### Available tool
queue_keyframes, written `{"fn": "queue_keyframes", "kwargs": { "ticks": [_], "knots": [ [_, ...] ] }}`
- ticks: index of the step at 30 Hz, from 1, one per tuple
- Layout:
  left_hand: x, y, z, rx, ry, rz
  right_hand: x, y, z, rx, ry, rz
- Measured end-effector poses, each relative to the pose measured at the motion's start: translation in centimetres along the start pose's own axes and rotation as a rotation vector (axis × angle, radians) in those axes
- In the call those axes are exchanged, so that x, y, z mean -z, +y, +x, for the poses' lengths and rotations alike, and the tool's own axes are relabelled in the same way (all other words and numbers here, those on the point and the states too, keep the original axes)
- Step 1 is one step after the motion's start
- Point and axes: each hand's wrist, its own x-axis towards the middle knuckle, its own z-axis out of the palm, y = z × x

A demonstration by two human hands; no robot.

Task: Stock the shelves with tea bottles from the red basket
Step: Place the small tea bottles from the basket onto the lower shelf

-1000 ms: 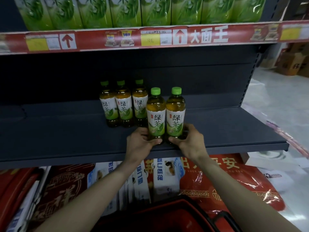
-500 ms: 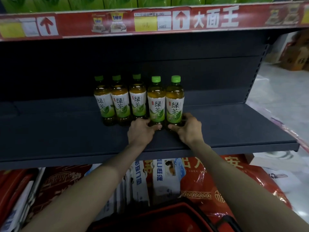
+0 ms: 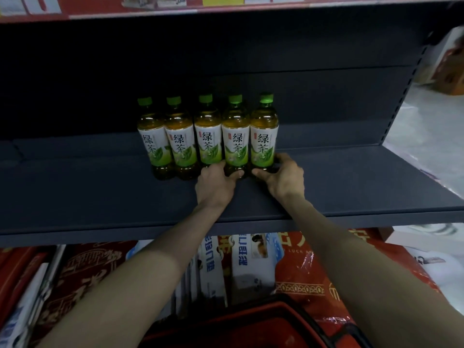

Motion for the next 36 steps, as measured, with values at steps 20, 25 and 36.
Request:
{"fn": "queue_keyframes", "kwargs": {
  "ticks": [20,25,36],
  "knots": [
    [4.1,0.9,-5.0,-0.040,0.035,-0.219,1.6,-0.7,-6.0,0.120,-0.013,-0.010],
    [7.6,0.5,-11.8,-0.065,-0.048,-0.215,1.7,-0.7,-12.6,0.266,-0.036,-0.014],
    [10.9,-9.2,-27.6,0.157,-0.376,-0.176,-1.7,3.9,-27.5,0.320,-0.621,-0.075]
  ]
}}
